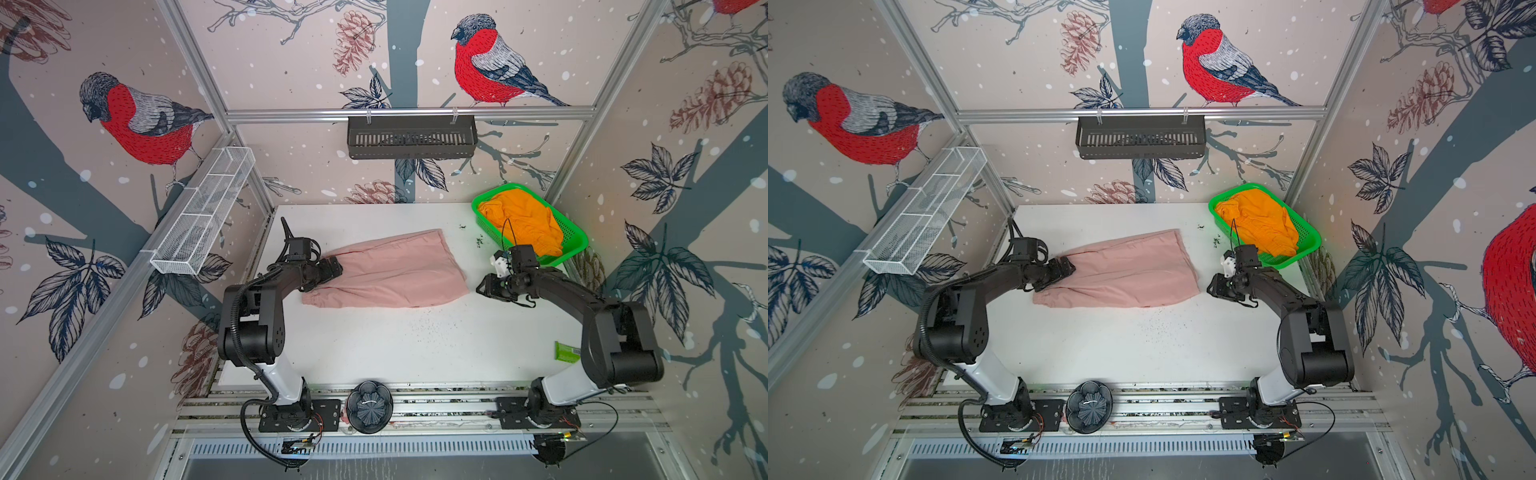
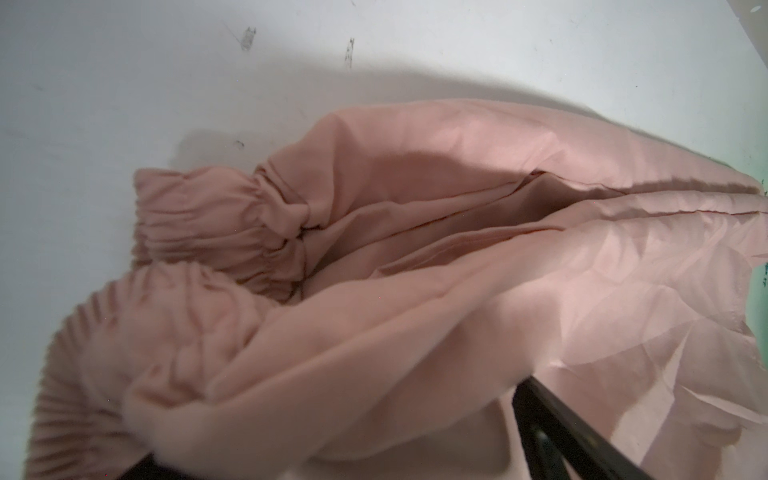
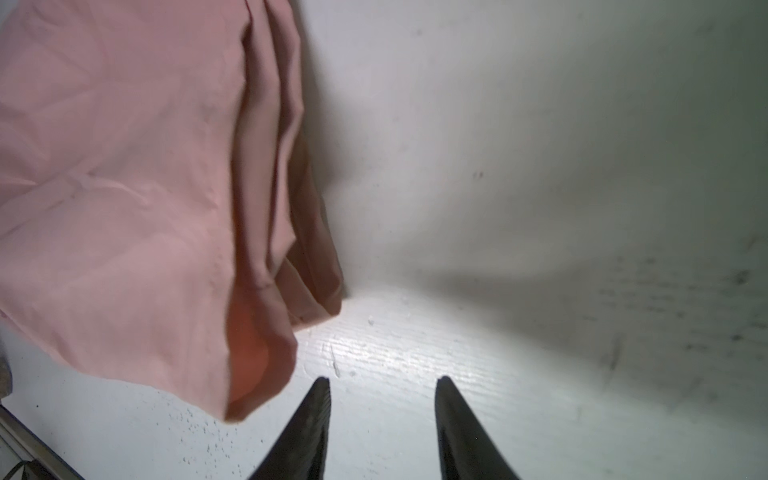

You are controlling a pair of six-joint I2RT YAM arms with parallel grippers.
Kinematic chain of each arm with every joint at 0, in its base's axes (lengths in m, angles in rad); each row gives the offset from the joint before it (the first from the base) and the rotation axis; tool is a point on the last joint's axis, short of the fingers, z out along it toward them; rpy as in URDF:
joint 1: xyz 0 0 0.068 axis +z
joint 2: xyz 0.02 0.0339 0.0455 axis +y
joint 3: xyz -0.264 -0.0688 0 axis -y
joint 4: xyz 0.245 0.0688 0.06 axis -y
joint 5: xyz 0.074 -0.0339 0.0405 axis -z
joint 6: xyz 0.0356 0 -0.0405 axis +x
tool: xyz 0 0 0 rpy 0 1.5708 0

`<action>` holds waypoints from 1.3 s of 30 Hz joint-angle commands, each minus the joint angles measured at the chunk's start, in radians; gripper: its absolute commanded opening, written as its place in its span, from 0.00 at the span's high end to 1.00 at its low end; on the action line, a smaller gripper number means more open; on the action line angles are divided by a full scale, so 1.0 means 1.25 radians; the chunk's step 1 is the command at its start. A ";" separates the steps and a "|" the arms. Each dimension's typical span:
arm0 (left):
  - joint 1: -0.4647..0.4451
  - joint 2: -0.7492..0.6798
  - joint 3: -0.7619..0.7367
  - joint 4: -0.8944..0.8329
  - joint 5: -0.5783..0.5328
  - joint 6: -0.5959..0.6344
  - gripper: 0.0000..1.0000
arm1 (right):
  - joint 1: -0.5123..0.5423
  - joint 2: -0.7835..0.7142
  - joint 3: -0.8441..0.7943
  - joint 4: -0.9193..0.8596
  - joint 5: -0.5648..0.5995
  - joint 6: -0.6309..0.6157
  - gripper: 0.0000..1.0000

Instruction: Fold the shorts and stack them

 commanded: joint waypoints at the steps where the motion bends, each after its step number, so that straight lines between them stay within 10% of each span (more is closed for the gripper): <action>1: 0.000 -0.002 0.007 -0.012 0.008 0.009 0.02 | 0.026 -0.003 -0.037 0.091 -0.024 0.036 0.56; 24: 0.000 0.013 0.014 -0.026 0.012 0.018 0.02 | 0.079 0.099 -0.043 0.281 -0.053 0.086 0.55; 33: 0.001 -0.010 0.001 -0.035 -0.002 0.008 0.02 | 0.085 0.098 -0.035 0.247 -0.019 0.087 0.98; 39: -0.008 -0.048 -0.026 -0.053 0.006 -0.006 0.02 | 0.047 -0.006 -0.051 0.134 0.037 0.085 0.99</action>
